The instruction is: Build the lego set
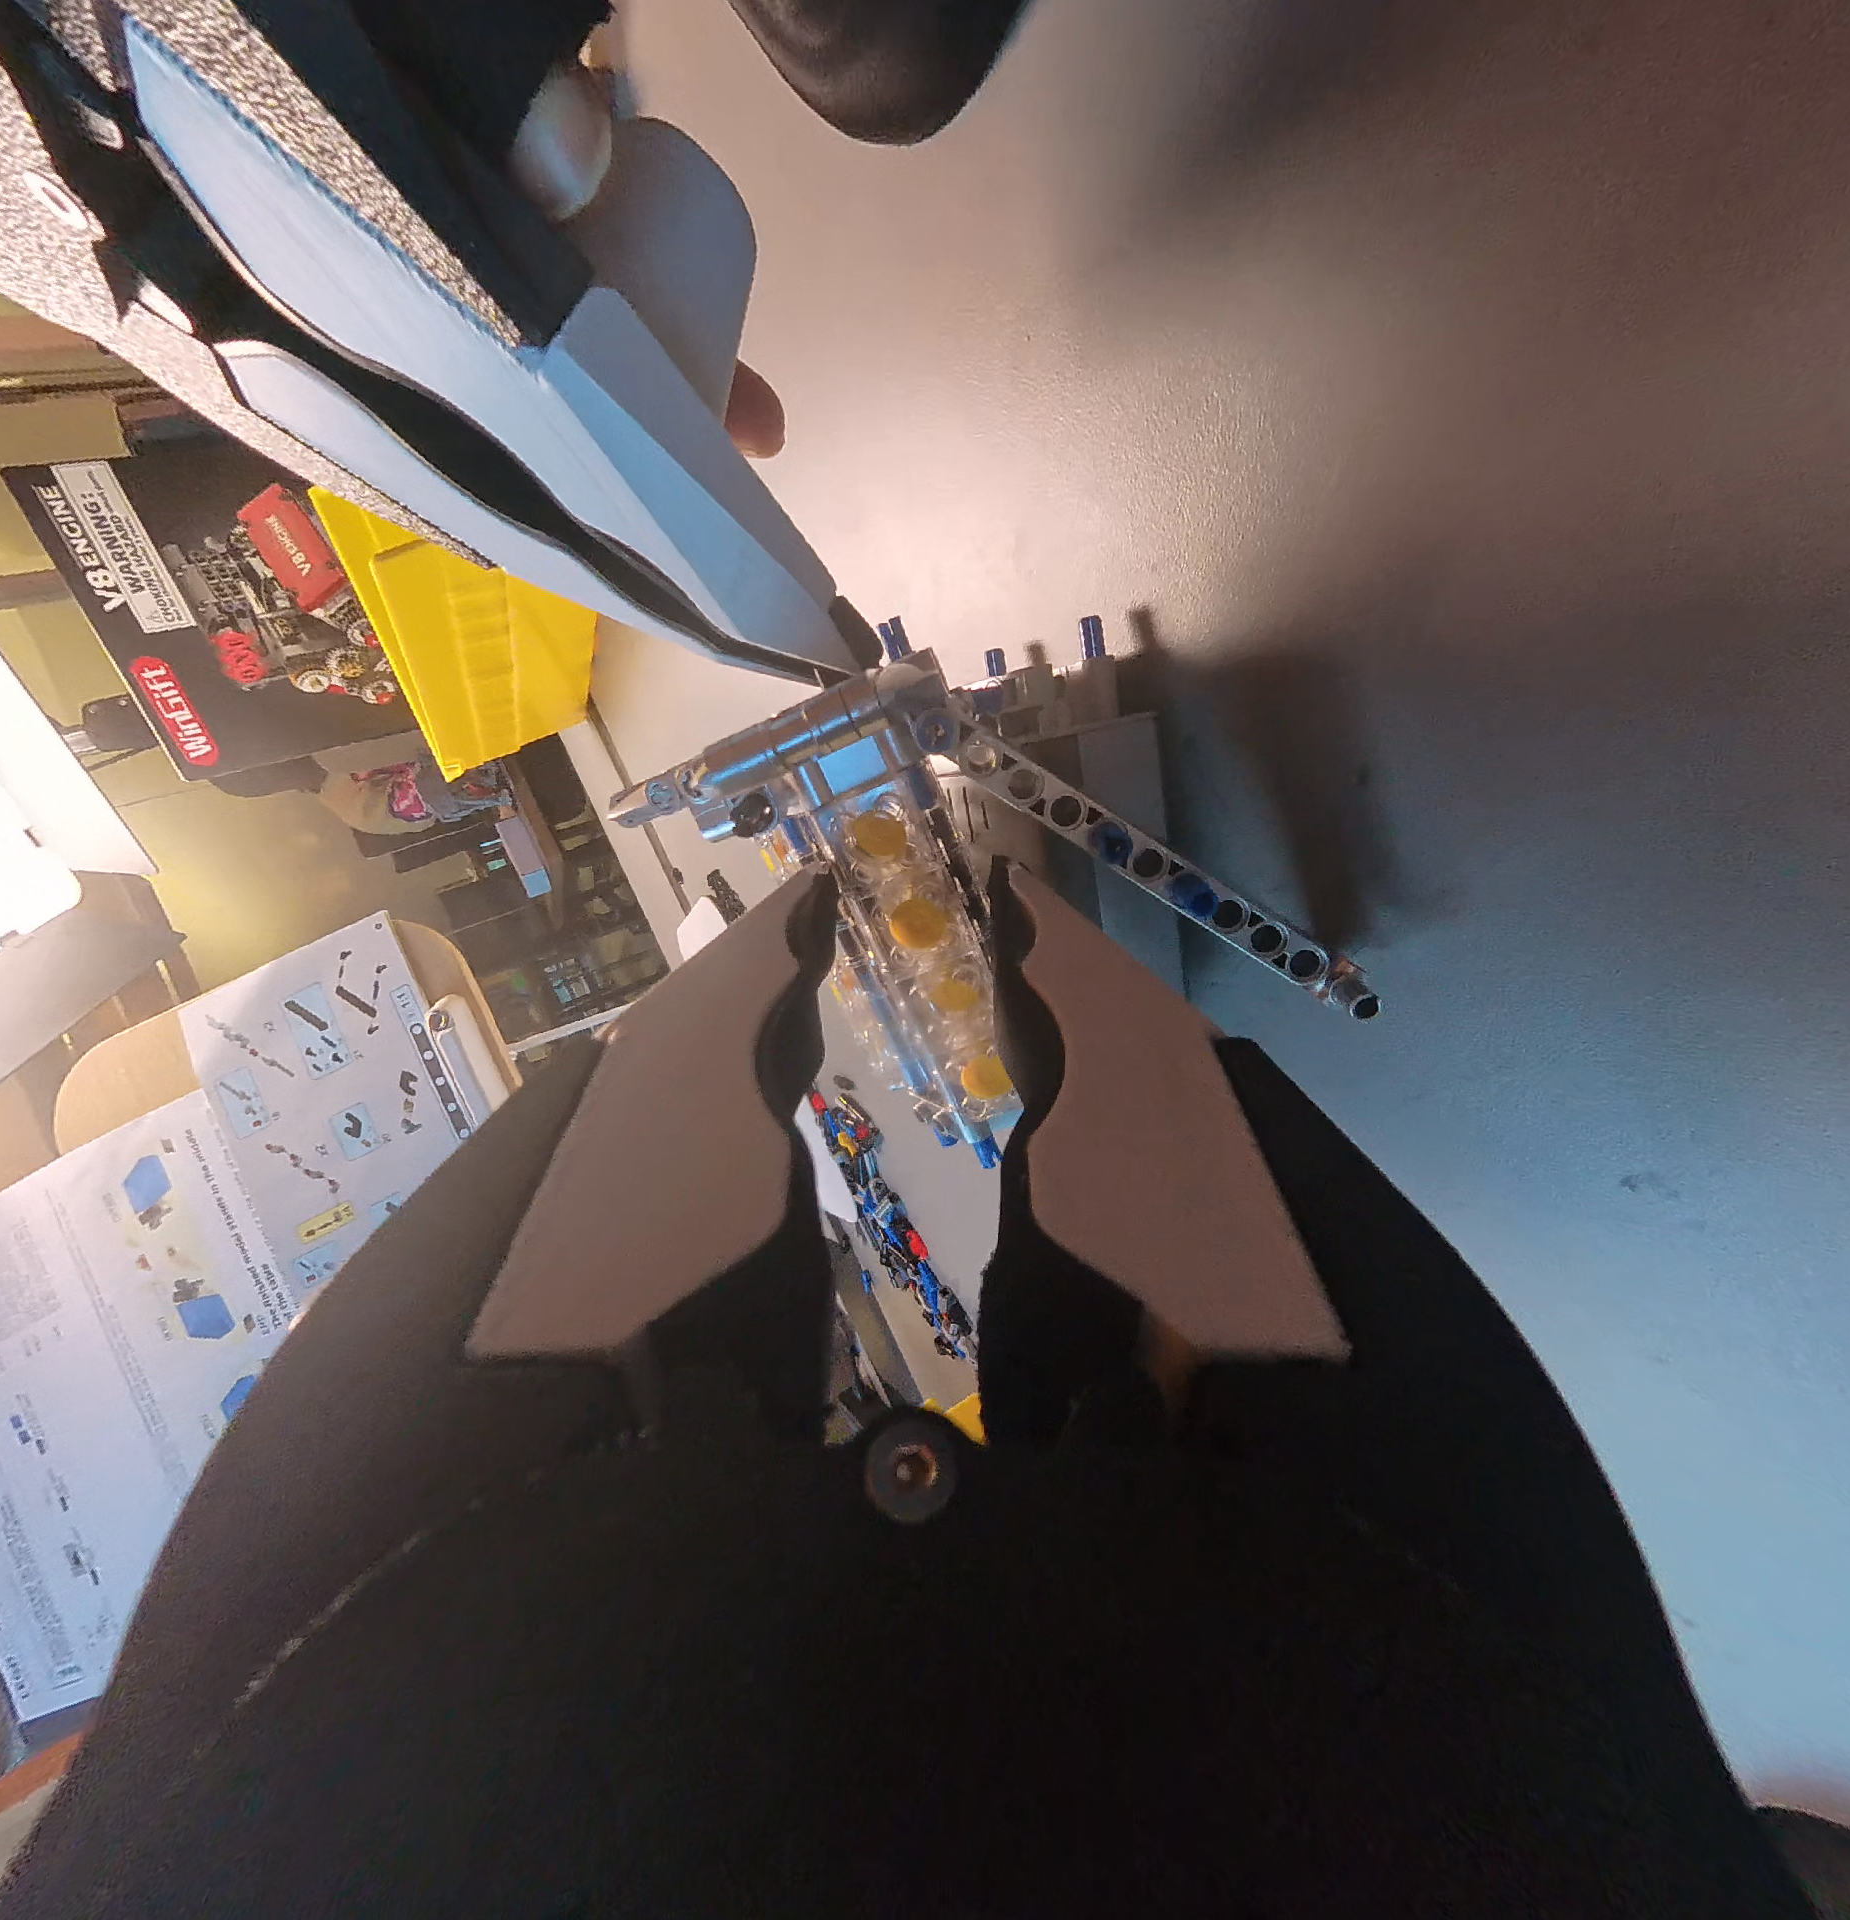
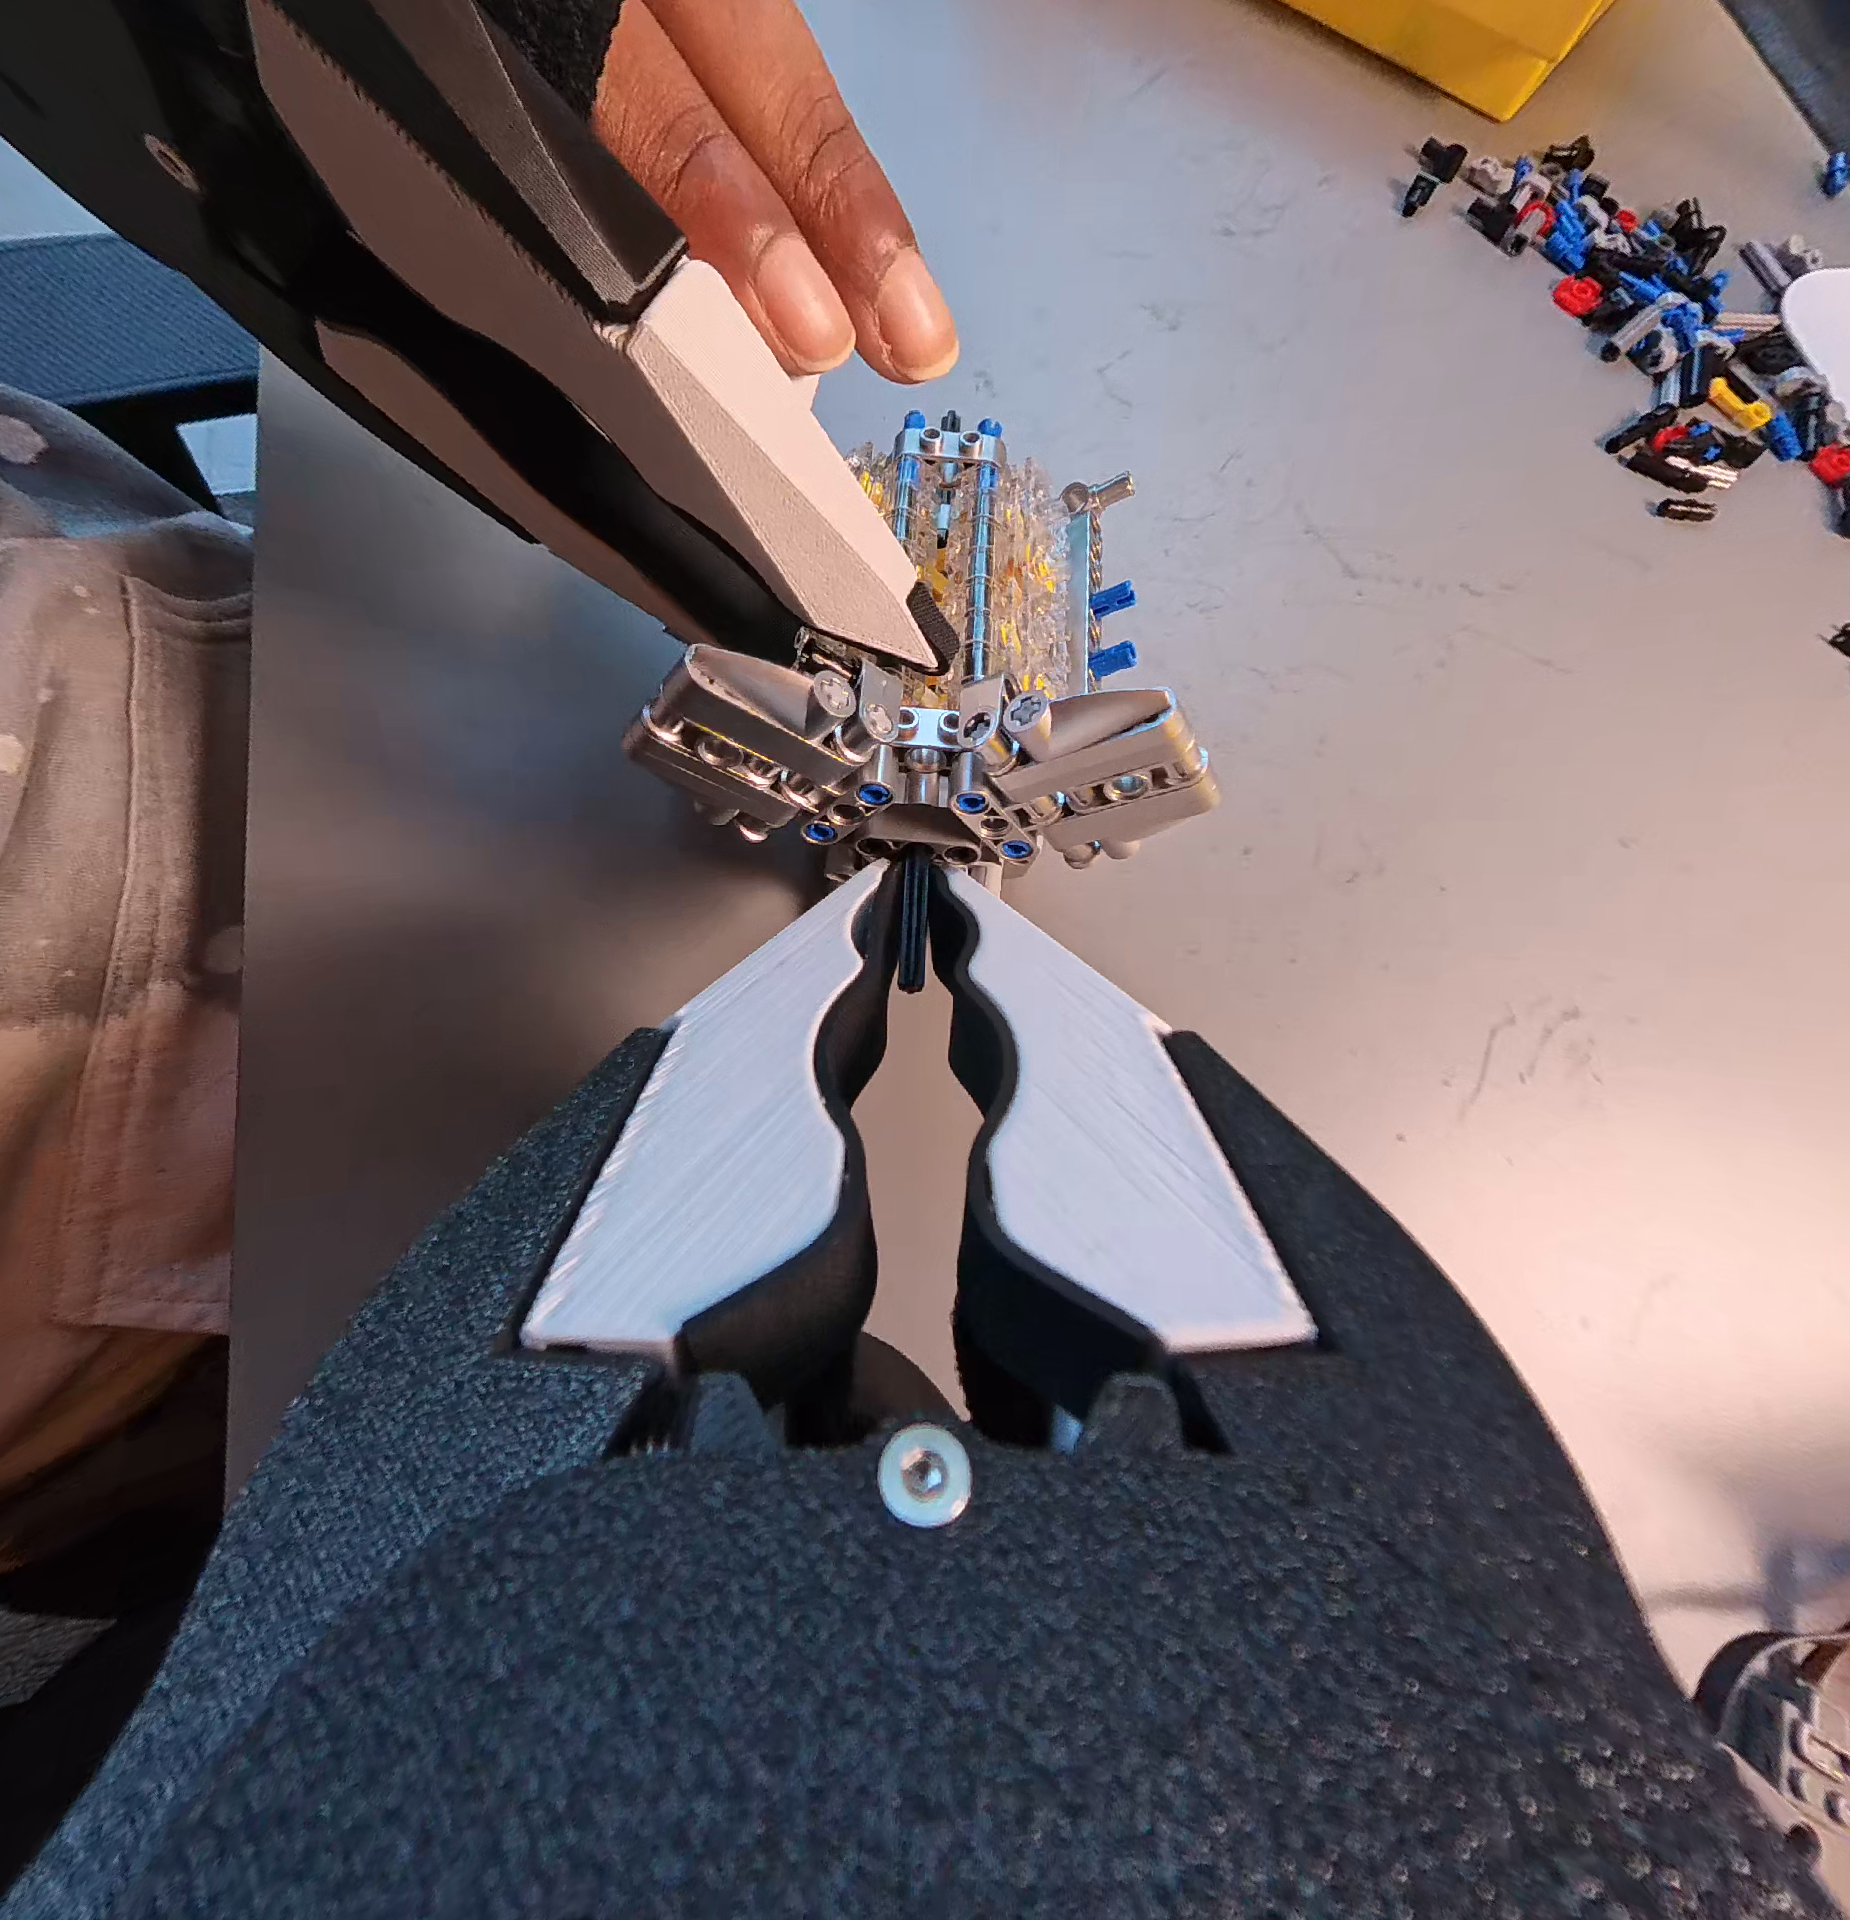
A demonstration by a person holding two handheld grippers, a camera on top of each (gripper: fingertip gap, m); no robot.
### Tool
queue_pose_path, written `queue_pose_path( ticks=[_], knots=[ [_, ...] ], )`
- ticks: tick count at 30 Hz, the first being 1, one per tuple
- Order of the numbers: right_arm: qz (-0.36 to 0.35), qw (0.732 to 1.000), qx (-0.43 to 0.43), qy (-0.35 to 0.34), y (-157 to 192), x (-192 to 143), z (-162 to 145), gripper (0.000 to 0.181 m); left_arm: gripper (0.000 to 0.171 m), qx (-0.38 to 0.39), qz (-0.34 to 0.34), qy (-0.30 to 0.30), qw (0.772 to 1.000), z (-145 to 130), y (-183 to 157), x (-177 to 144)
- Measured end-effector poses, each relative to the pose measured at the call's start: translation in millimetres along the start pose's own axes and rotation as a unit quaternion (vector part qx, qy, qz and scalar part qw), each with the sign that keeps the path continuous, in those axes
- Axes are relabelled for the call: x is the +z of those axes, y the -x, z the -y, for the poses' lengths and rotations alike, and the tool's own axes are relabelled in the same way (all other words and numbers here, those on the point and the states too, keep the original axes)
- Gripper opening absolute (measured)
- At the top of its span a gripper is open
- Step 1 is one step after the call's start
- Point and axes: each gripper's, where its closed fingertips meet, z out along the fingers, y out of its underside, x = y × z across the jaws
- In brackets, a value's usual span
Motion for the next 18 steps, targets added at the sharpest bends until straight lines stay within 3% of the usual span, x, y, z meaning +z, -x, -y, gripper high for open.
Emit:
queue_pose_path(
  ticks=[12, 15, 18],
  knots=[
    [-0.03, 0.998, -0.048, -0.007, 0.3, 2.9, 4.9, 0.004, 0.029, 0.017, 0.025, 0.014, 0.999, -4.2, -3.7, -4.5],
    [-0.027, 0.998, -0.05, -0.01, 0.1, 3.0, 5.7, 0.004, 0.031, 0.009, -0.003, 0.007, 1.0, -5.0, -4.7, -6.4],
    [-0.028, 0.997, -0.067, -0.016, 0.3, 3.0, 5.6, 0.004, 0.036, -0.065, -0.072, -0.043, 0.994, 2.5, -6.3, -13.3]
  ],
)
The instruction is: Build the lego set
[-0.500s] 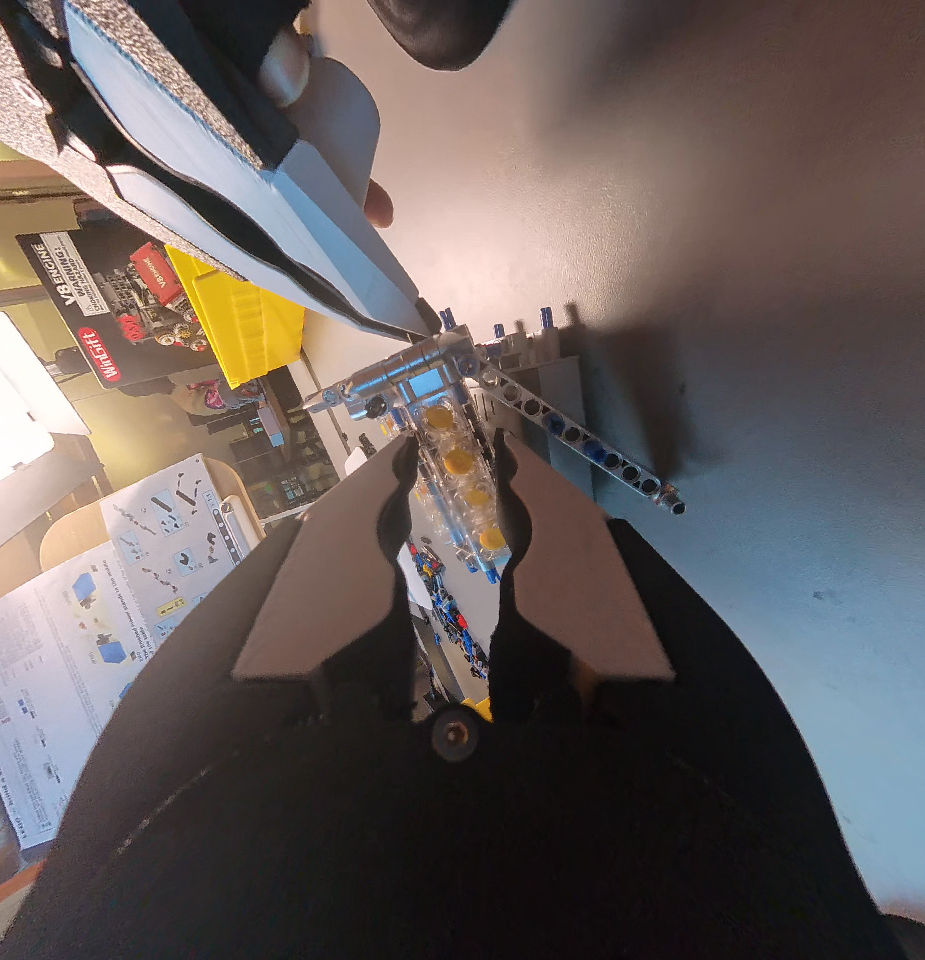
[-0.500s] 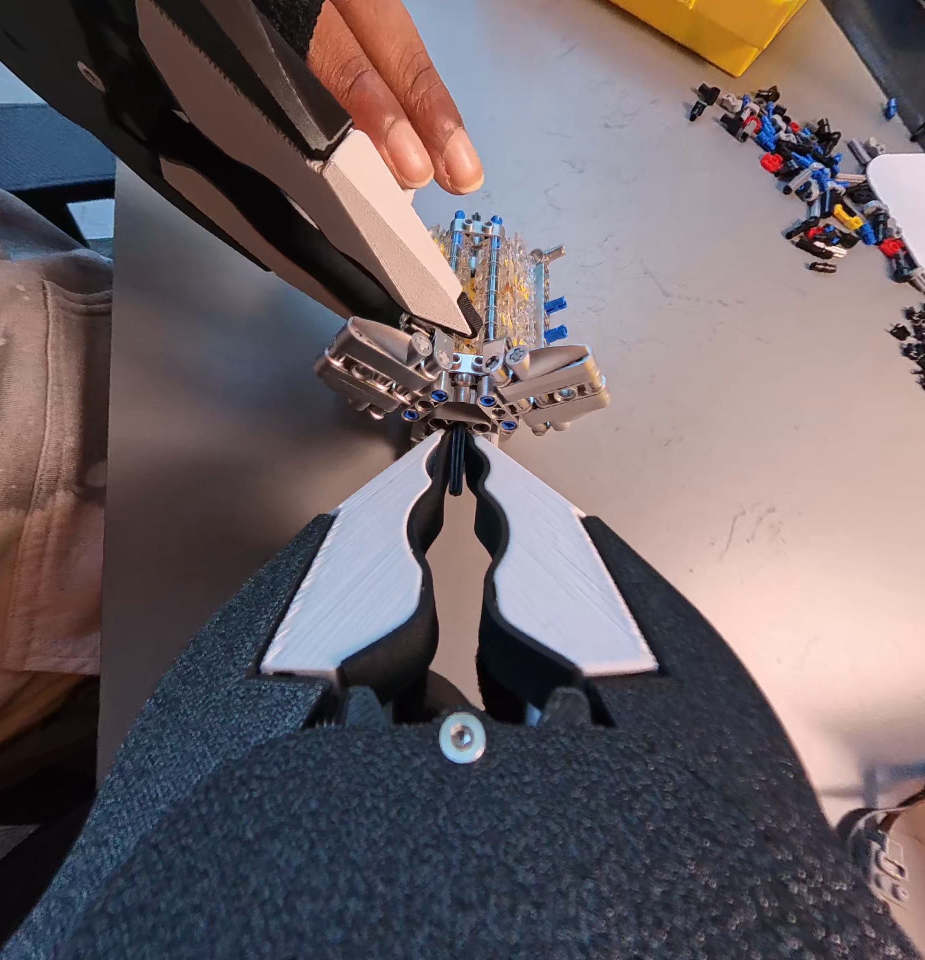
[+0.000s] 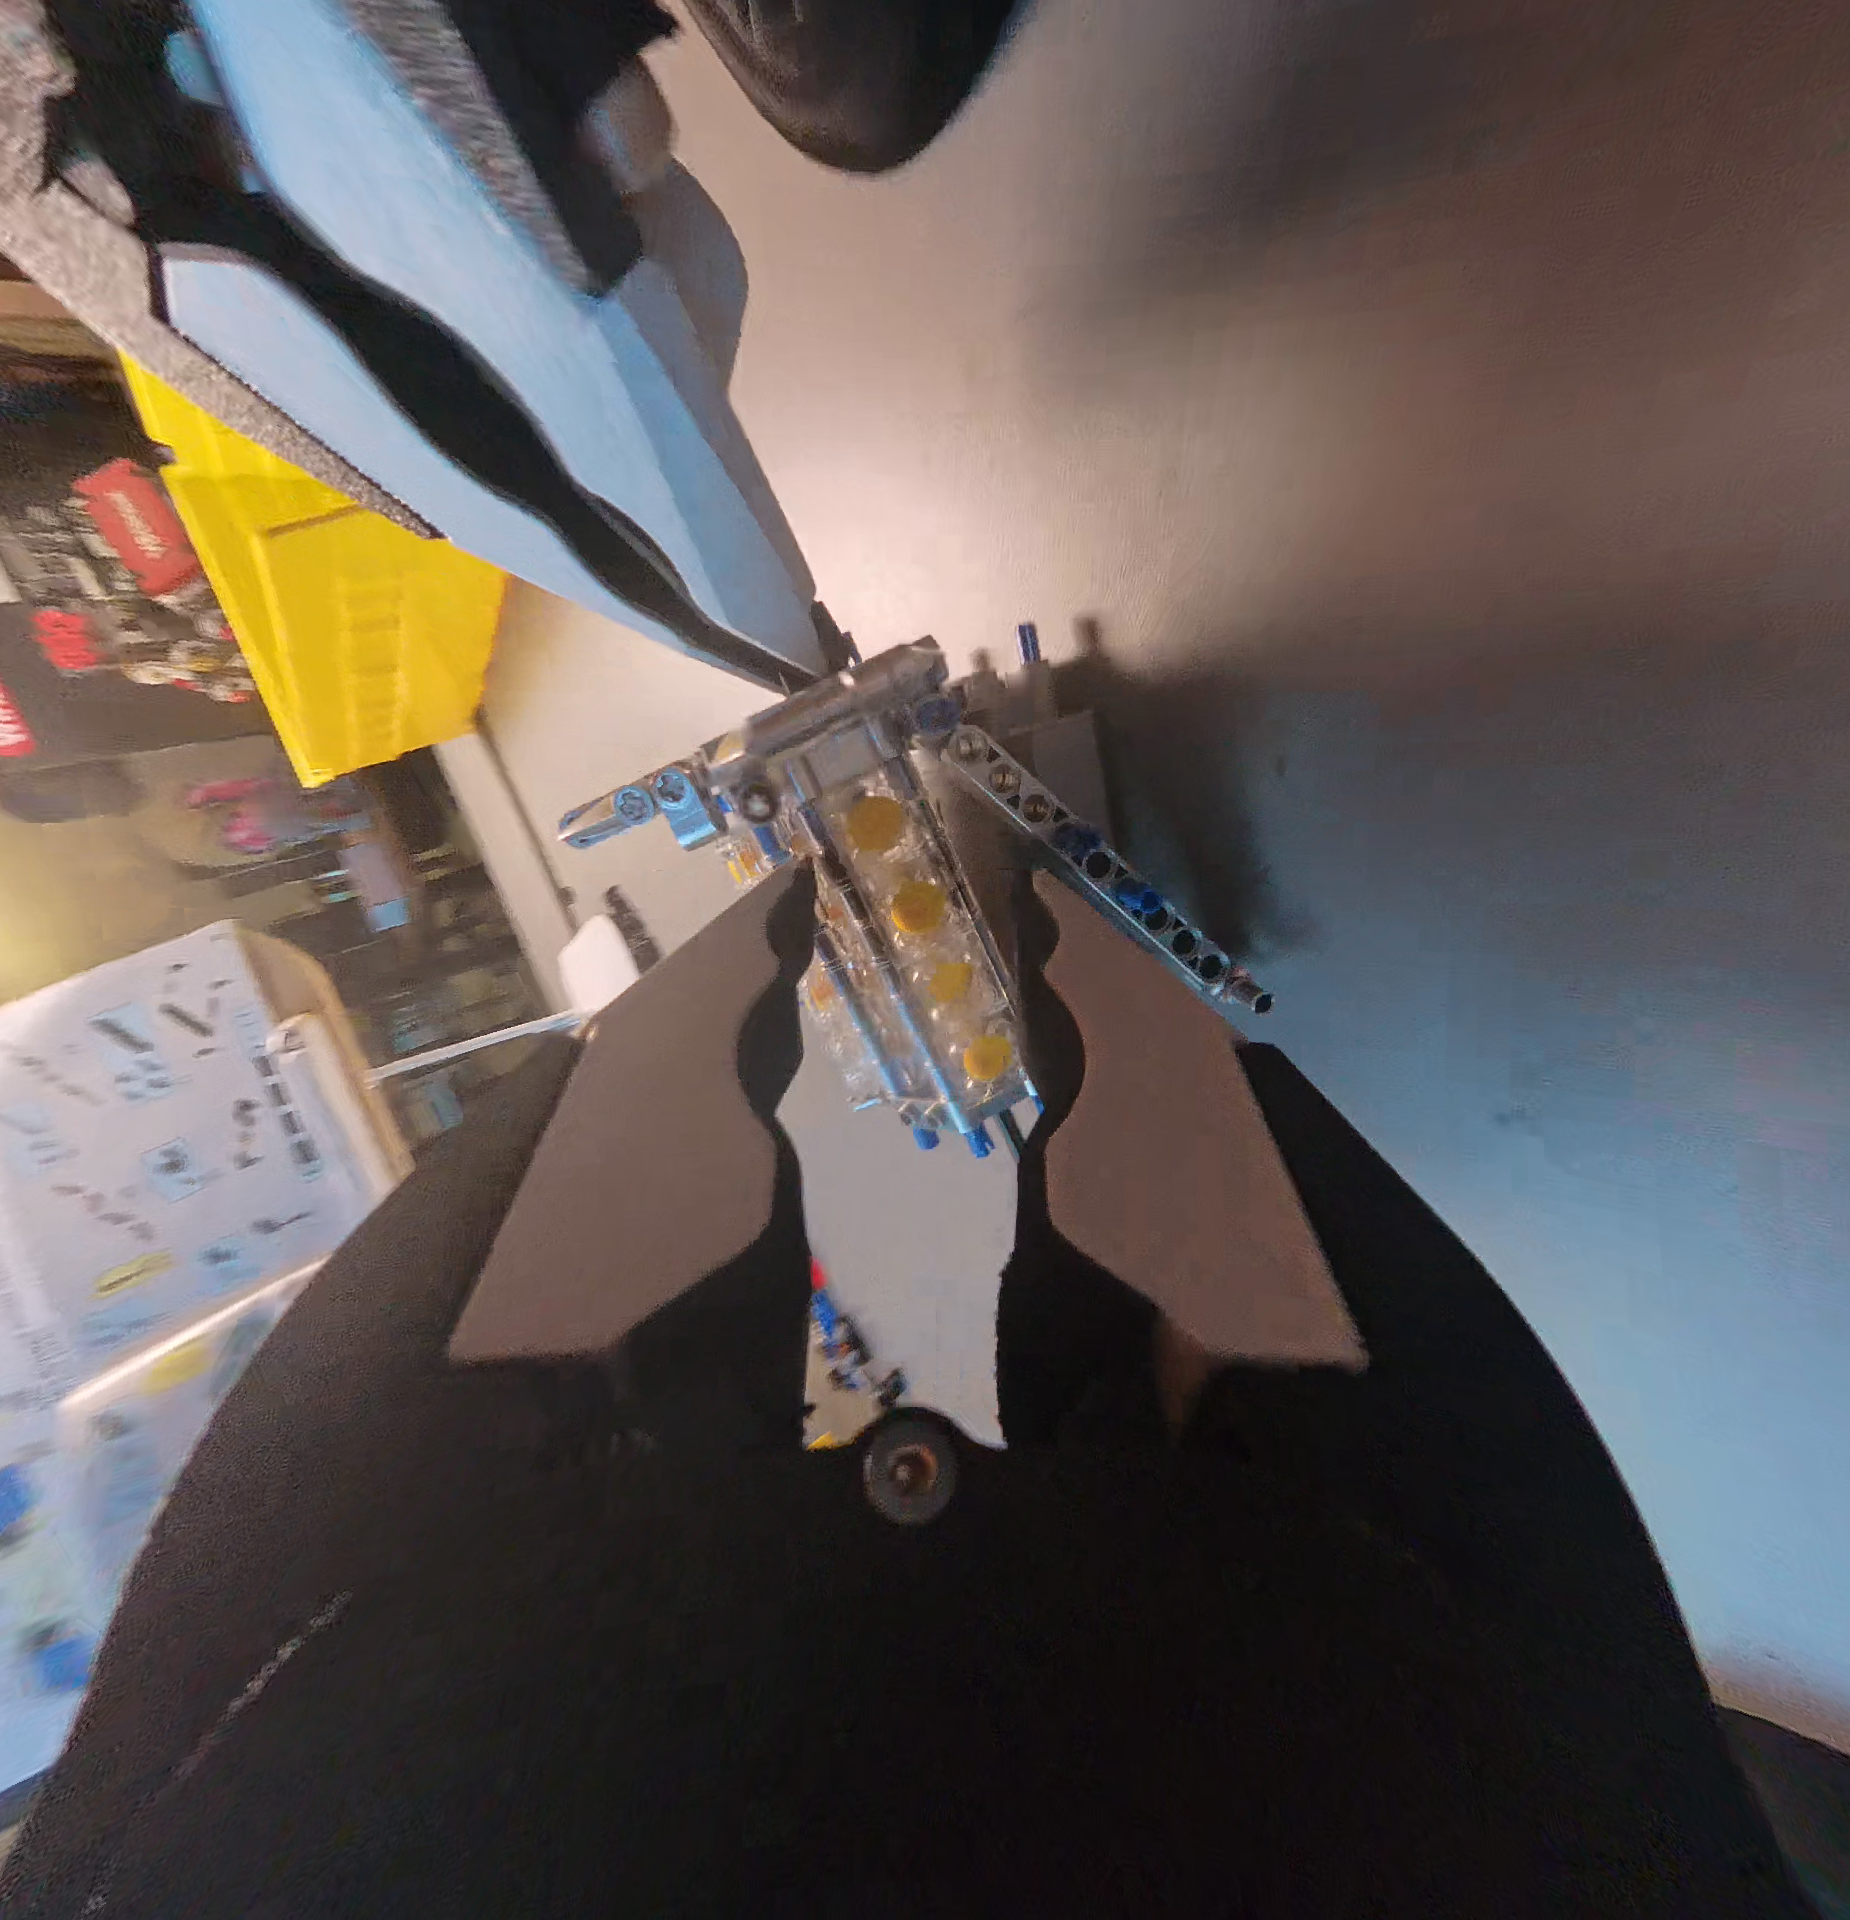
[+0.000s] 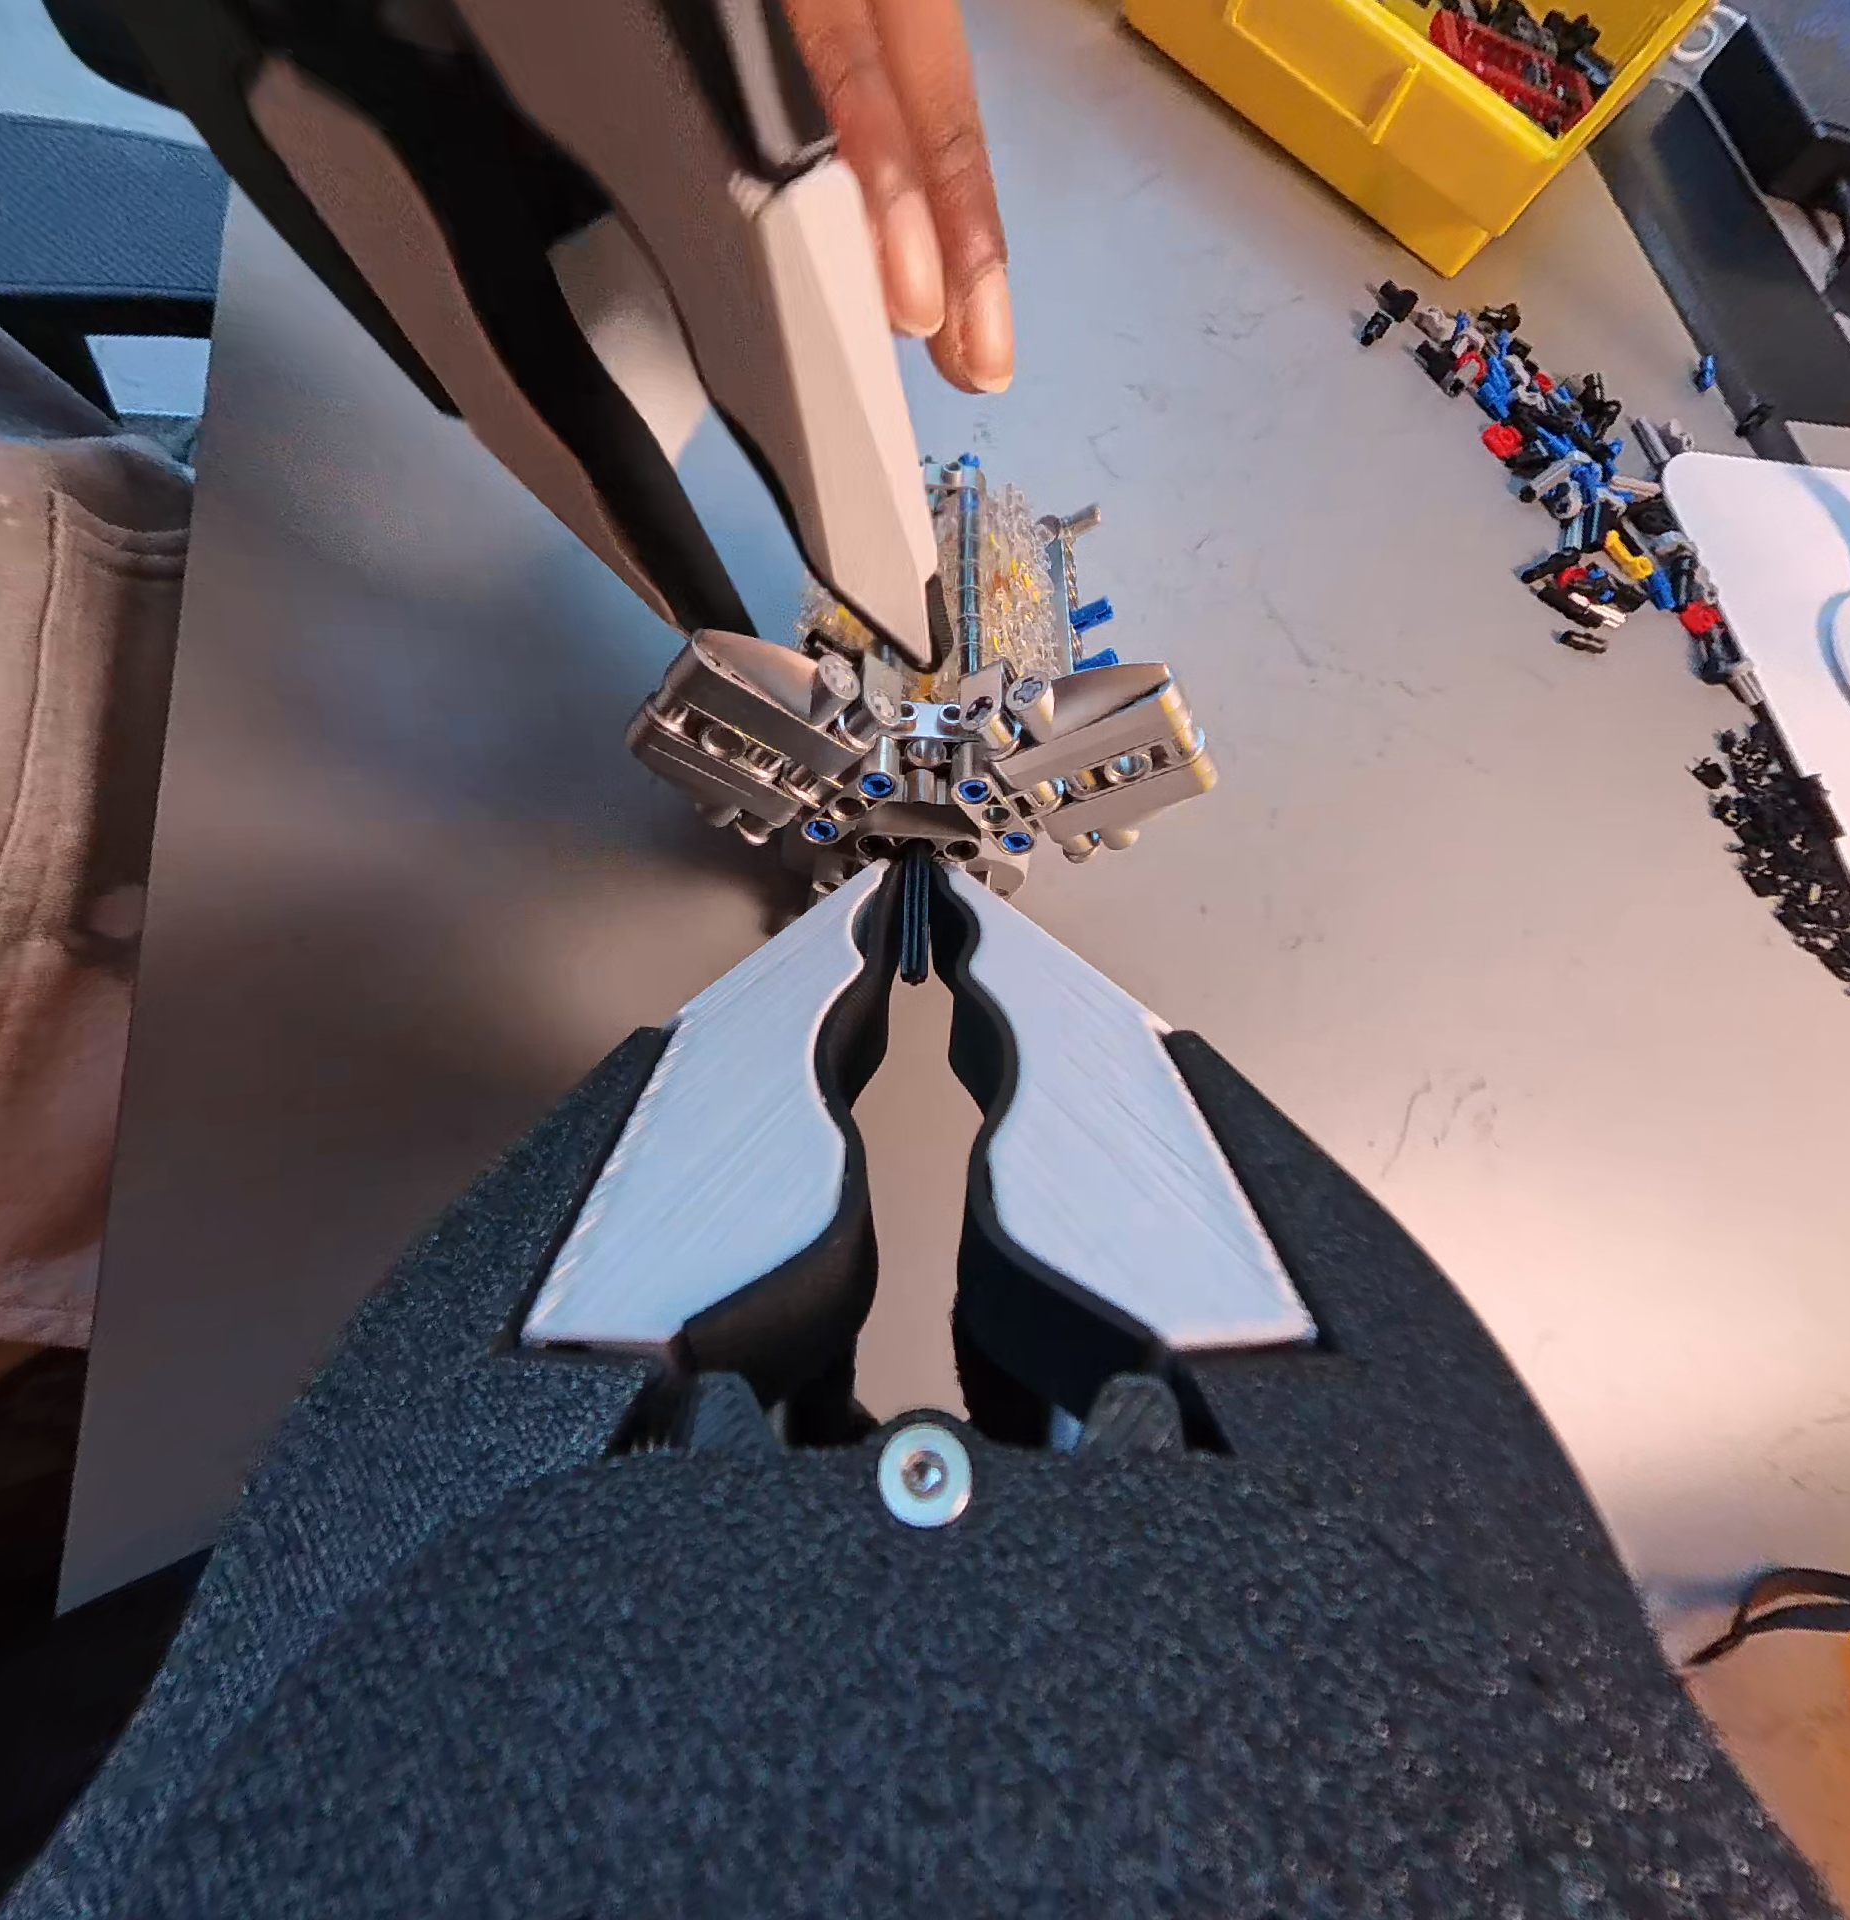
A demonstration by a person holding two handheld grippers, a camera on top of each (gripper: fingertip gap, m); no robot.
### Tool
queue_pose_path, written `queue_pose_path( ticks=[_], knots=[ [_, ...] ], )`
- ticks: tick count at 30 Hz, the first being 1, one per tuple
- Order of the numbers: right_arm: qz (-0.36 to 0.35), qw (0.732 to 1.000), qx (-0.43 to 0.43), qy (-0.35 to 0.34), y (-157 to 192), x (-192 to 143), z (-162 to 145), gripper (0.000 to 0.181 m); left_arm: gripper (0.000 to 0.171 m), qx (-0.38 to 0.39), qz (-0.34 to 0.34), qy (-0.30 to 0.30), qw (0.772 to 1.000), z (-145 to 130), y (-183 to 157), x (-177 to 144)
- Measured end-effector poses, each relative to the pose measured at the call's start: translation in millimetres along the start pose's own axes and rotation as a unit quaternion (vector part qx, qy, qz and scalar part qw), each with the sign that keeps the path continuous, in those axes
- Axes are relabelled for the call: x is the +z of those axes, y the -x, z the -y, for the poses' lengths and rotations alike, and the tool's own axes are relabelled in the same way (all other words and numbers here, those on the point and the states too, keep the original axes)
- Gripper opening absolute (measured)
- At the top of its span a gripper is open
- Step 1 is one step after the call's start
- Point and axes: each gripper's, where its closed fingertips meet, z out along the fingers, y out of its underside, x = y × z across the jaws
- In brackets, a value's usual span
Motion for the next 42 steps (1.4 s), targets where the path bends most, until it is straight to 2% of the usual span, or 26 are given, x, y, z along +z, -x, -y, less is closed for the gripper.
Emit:
queue_pose_path(
  ticks=[2, 4, 7, 10, 13, 15, 21, 24, 27, 34, 42],
  knots=[
    [-0.001, 1.0, -0.005, -0.009, 0.2, -0.2, -0.2, 0.003, 0.039, -0.075, -0.052, -0.052, 0.995, 7.9, 5.6, -10.5],
    [-0.001, 1.0, -0.005, -0.016, 0.1, -0.3, -0.2, 0.003, 0.042, -0.17, -0.099, -0.099, 0.975, 11.5, 19.2, -19.2],
    [0.0, 1.0, -0.01, -0.02, 0.3, -0.4, -0.2, 0.004, 0.061, -0.252, -0.175, -0.106, 0.946, -3.1, 23.2, -11.8],
    [0.005, 1.0, 0.003, -0.022, 0.3, -0.6, -0.1, 0.003, 0.081, -0.265, -0.254, -0.084, 0.926, -14.5, 4.6, 4.5],
    [0.011, 0.999, 0.024, -0.026, 0.2, -0.9, 0.5, 0.003, 0.071, -0.25, -0.287, -0.076, 0.922, -17.6, -4.1, 16.5],
    [0.014, 0.999, 0.031, -0.027, -0.2, -1.1, 0.5, 0.004, 0.07, -0.244, -0.3, -0.072, 0.92, -18.3, -4.4, 18.9],
    [0.033, 0.998, 0.028, -0.046, -0.9, -9.6, 1.7, 0.006, 0.061, -0.234, -0.294, -0.06, 0.925, -17.3, -2.7, 17.3],
    [0.033, 0.998, 0.029, -0.046, -10.8, -23.1, -4.7, 0.024, 0.058, -0.233, -0.279, -0.06, 0.93, -17.4, 1.0, 17.0],
    [0.03, 0.998, 0.029, -0.054, -12.6, -30.4, -7.7, 0.02, 0.047, -0.233, -0.26, -0.056, 0.935, -19.4, 8.8, 15.4],
    [0.037, 0.998, 0.033, -0.037, -5.6, -22.3, -13.1, 0.014, 0.047, -0.194, -0.216, -0.033, 0.956, -21.4, 7.3, 18.5],
    [0.036, 0.998, 0.034, -0.032, -12.2, -36.4, -19.7, 0.014, 0.046, -0.124, -0.123, -0.001, 0.985, -22.8, 4.0, 17.0]
  ],
)
